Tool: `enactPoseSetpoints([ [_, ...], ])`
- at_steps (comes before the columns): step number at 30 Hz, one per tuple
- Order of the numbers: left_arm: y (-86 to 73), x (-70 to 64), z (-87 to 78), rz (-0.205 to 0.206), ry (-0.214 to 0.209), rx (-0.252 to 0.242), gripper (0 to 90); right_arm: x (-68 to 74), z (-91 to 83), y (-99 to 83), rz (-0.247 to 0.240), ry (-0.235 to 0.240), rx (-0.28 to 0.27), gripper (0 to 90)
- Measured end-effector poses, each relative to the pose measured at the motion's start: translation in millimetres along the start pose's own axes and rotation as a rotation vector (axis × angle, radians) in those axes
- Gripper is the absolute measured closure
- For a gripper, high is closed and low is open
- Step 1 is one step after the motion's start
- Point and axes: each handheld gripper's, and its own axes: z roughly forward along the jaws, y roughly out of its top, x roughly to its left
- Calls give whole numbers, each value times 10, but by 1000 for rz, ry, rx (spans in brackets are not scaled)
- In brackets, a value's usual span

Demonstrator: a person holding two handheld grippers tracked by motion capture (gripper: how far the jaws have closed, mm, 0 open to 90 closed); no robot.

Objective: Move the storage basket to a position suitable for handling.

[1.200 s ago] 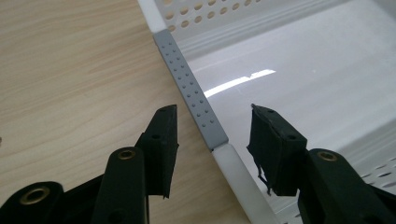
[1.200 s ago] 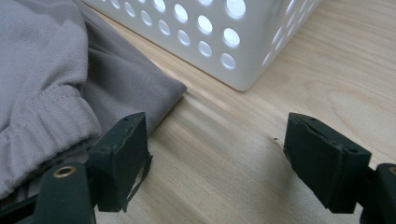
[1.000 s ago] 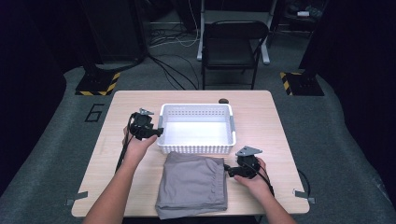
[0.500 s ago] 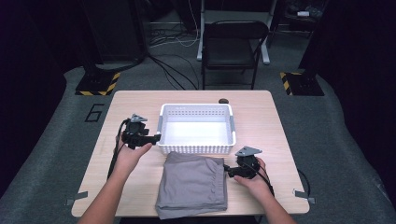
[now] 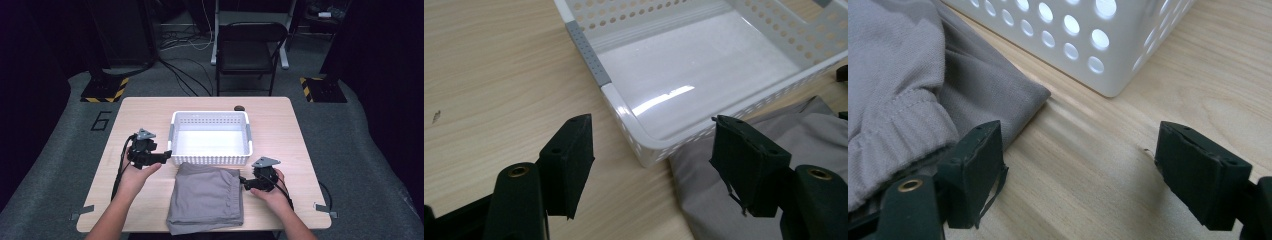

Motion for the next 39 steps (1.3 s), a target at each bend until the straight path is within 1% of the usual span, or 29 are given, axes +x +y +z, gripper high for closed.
enactPoseSetpoints([
  [3, -9, -23, -53, -5, -14, -12, 329, -2, 0, 0, -4, 2, 1, 186],
  [5, -25, -42, -79, -20, -28, -25, 320, -2, 0, 0, -4, 2, 2, 185],
  [9, -76, -75, -137, -14, -54, -21, 327, -1, -1, 0, -4, 2, 2, 184],
  [14, -169, -138, -189, -29, -64, -22, 344, -2, 0, 0, -5, 3, 1, 183],
  [16, -217, -176, -191, -20, -59, -16, 347, -2, 0, 0, -5, 4, 2, 181],
  [17, -243, -193, -188, -17, -63, -12, 347, -2, 0, 0, -7, 5, 2, 180],
  [19, -295, -222, -175, -8, -60, -3, 355, -1, 0, 0, -7, 6, 2, 179],
  [20, -314, -237, -168, -10, -59, -1, 356, -1, 1, 0, -8, 6, 2, 179],
  [21, -346, -254, -155, -1, -59, 2, 358, -1, 0, 0, -8, 6, 2, 178],
  [23, -394, -288, -137, 0, -54, 4, 358, -1, 0, 0, -9, 6, 2, 178],
  [27, -488, -333, -111, 4, -56, 8, 358, -2, -1, -1, -10, 8, 2, 178],
  [28, -517, -347, -94, -1, -58, 4, 358, -1, -1, -1, -10, 9, 3, 178],
  [31, -581, -368, -57, 3, -62, 28, 358, -1, -1, -1, -10, 9, 3, 177],
  [33, -630, -389, -22, -13, -68, 19, 358, -2, -1, -1, -11, 9, 3, 177],
  [36, -687, -405, 21, -17, -71, 19, 358, -1, -1, -1, -11, 9, 3, 177],
  [37, -711, -413, 38, -9, -67, 28, 365, -1, -1, -2, -10, 9, 3, 177],
  [39, -761, -431, 76, 10, -77, 46, 376, -1, -1, -1, -11, 9, 2, 176],
])
